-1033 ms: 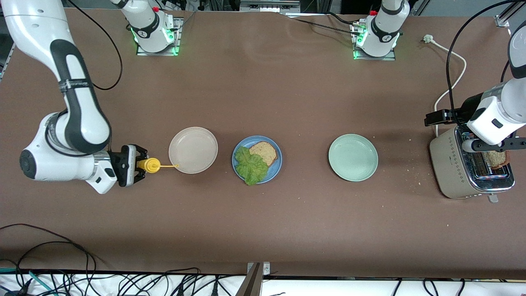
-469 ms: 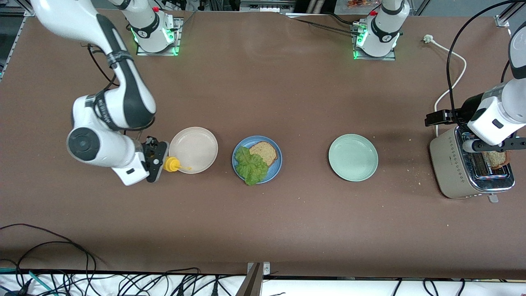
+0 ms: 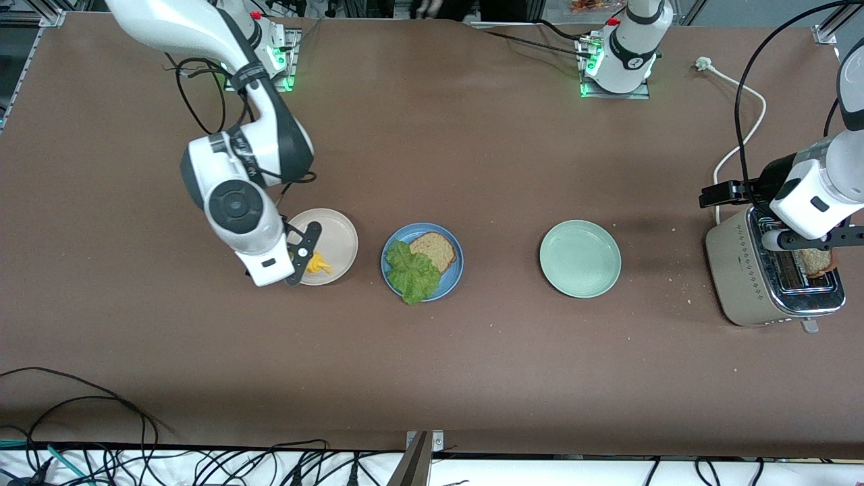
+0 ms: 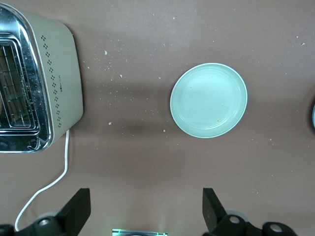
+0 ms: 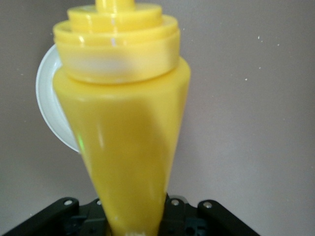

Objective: Make sandwich in blue plate with both arms
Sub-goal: 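Carry the mustard bottle over the blue plate with the right gripper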

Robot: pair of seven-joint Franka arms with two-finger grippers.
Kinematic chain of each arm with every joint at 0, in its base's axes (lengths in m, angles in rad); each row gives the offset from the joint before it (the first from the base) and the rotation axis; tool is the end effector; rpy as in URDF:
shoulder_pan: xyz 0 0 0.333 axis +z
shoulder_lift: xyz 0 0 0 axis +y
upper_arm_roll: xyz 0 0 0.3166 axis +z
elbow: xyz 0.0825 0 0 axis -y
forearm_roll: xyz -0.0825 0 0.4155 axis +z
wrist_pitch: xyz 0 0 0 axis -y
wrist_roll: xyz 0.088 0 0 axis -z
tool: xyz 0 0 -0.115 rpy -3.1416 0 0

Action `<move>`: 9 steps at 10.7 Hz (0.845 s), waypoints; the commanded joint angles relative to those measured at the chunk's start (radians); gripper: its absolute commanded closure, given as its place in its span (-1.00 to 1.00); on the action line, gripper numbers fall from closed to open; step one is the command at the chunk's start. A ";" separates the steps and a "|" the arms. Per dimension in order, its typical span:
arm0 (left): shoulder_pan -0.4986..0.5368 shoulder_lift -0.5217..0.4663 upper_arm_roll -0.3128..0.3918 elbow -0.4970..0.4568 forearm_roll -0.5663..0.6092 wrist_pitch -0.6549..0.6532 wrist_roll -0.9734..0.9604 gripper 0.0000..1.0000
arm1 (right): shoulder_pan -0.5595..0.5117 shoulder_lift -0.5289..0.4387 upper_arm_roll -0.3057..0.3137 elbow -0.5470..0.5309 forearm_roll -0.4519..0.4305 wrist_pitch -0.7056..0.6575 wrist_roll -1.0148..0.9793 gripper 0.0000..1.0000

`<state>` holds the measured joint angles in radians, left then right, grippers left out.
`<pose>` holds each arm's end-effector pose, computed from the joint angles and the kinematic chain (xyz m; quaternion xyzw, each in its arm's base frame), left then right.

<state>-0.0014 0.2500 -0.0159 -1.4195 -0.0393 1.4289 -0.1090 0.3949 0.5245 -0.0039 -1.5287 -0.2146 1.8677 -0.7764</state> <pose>0.6378 -0.0149 0.5280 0.9915 0.0451 -0.1211 0.0140 0.6562 0.2515 0.3185 0.8035 0.5796 -0.1096 0.0806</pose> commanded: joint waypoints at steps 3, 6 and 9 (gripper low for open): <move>0.001 -0.009 -0.003 -0.010 0.021 -0.007 0.025 -1.00 | 0.290 0.063 -0.172 -0.014 -0.154 -0.041 0.236 1.00; 0.001 -0.008 -0.003 -0.010 0.021 -0.007 0.025 -1.00 | 0.416 0.117 -0.243 -0.008 -0.218 -0.065 0.336 1.00; 0.001 -0.006 -0.003 -0.012 0.021 -0.007 0.025 -1.00 | 0.508 0.172 -0.257 0.015 -0.321 -0.136 0.450 1.00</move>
<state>-0.0014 0.2539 -0.0163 -1.4202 -0.0393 1.4288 -0.1090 0.8332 0.6583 -0.2250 -1.5451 -0.4859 1.7848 -0.3898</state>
